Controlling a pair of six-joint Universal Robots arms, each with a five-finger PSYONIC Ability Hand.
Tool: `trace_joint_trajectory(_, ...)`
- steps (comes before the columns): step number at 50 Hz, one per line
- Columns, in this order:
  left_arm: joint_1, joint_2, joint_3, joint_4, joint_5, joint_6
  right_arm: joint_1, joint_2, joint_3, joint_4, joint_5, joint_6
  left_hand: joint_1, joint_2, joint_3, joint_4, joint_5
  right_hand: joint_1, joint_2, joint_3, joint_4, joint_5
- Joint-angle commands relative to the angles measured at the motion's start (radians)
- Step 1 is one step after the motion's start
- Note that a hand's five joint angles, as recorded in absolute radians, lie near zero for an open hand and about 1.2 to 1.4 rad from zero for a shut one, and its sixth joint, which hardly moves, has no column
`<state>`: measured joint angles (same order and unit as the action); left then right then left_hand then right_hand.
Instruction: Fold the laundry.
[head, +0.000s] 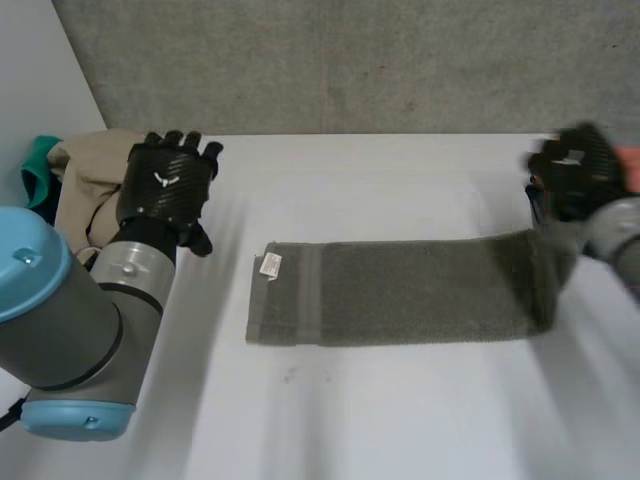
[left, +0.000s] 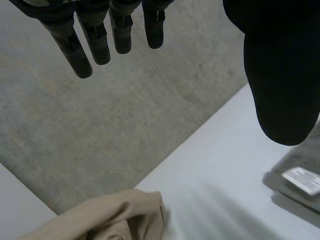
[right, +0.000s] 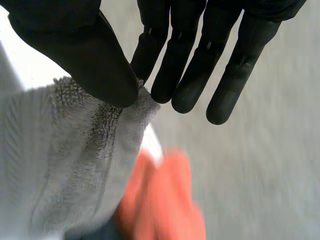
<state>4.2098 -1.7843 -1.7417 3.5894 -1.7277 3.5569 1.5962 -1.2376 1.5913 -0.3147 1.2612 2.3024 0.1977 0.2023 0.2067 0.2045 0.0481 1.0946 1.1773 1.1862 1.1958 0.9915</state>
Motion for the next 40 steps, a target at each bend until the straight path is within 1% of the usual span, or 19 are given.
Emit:
trace_joint_trajectory(1,0.013,0.051,-0.005,0.000,-0.001,-0.032,0.390,0.065,-0.043,-0.154,-0.095,0.020,-0.023,-0.028,-0.032,-0.030,-0.048,0.302,0.219,0.210,0.200,0.230)
trace_joint_trajectory(7,0.016,0.052,-0.018,-0.001,0.002,-0.053,0.626,0.206,-0.093,-0.196,-0.187,0.015,-0.023,-0.028,-0.032,-0.030,-0.048,0.302,0.219,0.210,0.200,0.230)
trace_joint_trajectory(10,0.019,0.051,-0.027,0.000,0.003,-0.056,0.679,0.273,-0.105,-0.196,-0.206,0.012,-0.023,-0.028,-0.032,-0.030,-0.048,0.302,0.219,0.210,0.200,0.230)
trace_joint_trajectory(14,0.021,0.042,-0.028,0.000,0.003,-0.056,0.726,0.369,-0.142,-0.181,-0.184,0.003,-0.023,-0.028,-0.032,-0.030,-0.048,0.302,0.219,0.210,0.200,0.230)
trace_joint_trajectory(16,0.021,0.039,-0.027,0.000,0.005,-0.056,0.734,0.392,-0.155,-0.169,-0.140,0.006,-0.023,-0.028,-0.032,-0.030,-0.048,-0.320,-0.402,-0.411,-0.421,-0.391)
trace_joint_trajectory(17,0.022,0.039,-0.027,0.000,0.005,-0.056,0.734,0.389,-0.156,-0.162,-0.117,0.011,-0.023,-0.028,-0.032,-0.030,-0.048,-0.567,-0.649,-0.658,-0.668,-0.638)
trace_joint_trajectory(18,0.021,0.037,-0.027,0.000,0.005,-0.056,0.729,0.385,-0.154,-0.158,-0.091,0.014,-0.023,-0.028,-0.032,-0.030,-0.048,-0.802,-0.884,-0.893,-0.903,-0.873)
trace_joint_trajectory(19,0.019,0.036,-0.024,0.000,0.005,-0.055,0.720,0.368,-0.142,-0.150,-0.032,0.025,-0.023,-0.028,-0.032,-0.030,-0.048,-0.920,-1.003,-1.012,-1.021,-0.992)
trace_joint_trajectory(20,0.018,0.036,-0.022,0.000,0.005,-0.053,0.723,0.356,-0.136,-0.150,-0.004,0.029,-0.023,-0.028,-0.032,-0.030,-0.048,-0.920,-1.003,-1.012,-1.021,-0.992)
trace_joint_trajectory(21,0.015,0.034,-0.015,0.002,0.005,-0.053,0.723,0.324,-0.122,-0.147,0.054,0.055,-0.023,-0.028,-0.032,-0.030,-0.048,-0.920,-1.003,-1.012,-1.021,-0.992)
trace_joint_trajectory(23,0.012,0.029,-0.007,0.003,0.005,-0.052,0.712,0.270,-0.096,-0.136,0.101,0.095,-0.023,-0.028,-0.032,-0.030,-0.048,-0.920,-1.003,-1.012,-1.021,-0.992)
trace_joint_trajectory(25,0.004,0.025,0.007,0.005,0.005,-0.052,0.656,0.184,-0.044,-0.090,0.148,0.179,-0.023,-0.028,-0.032,-0.030,-0.048,-0.920,-1.003,-1.012,-1.021,-0.992)
trace_joint_trajectory(27,-0.002,0.023,0.017,0.005,0.005,-0.052,0.576,0.118,0.004,-0.019,0.162,0.269,-0.023,-0.028,-0.032,-0.030,-0.048,-0.920,-1.003,-1.012,-1.021,-0.992)
trace_joint_trajectory(30,-0.034,0.006,0.037,0.009,0.005,-0.052,0.487,0.089,0.068,0.070,0.152,0.351,-0.023,-0.028,-0.032,-0.030,-0.048,-0.920,-1.003,-1.012,-1.021,-0.992)
trace_joint_trajectory(34,-0.065,-0.007,0.048,0.009,0.005,-0.050,0.394,0.090,0.150,0.088,0.149,0.347,-0.023,-0.028,-0.032,-0.030,-0.048,-0.875,-0.958,-0.967,-0.976,-0.947)
trace_joint_trajectory(36,-0.074,-0.015,0.048,0.009,0.005,-0.049,0.318,0.095,0.191,0.079,0.142,0.298,-0.023,-0.028,-0.032,-0.030,-0.048,-0.606,-0.688,-0.697,-0.707,-0.677)
trace_joint_trajectory(38,-0.079,-0.023,0.048,0.009,0.003,-0.049,0.294,0.098,0.203,0.080,0.132,0.258,-0.023,-0.028,-0.032,-0.030,-0.048,-0.400,-0.483,-0.492,-0.501,-0.472)
trace_joint_trajectory(39,-0.080,-0.027,0.050,0.009,0.005,-0.049,0.274,0.105,0.208,0.082,0.116,0.209,-0.023,-0.028,-0.032,-0.030,-0.048,-0.137,-0.220,-0.229,-0.239,-0.209)
trace_joint_trajectory(40,-0.080,-0.029,0.050,0.009,0.003,-0.050,0.269,0.113,0.207,0.082,0.109,0.189,-0.023,-0.028,-0.032,-0.030,-0.048,0.034,-0.049,-0.058,-0.067,-0.038)
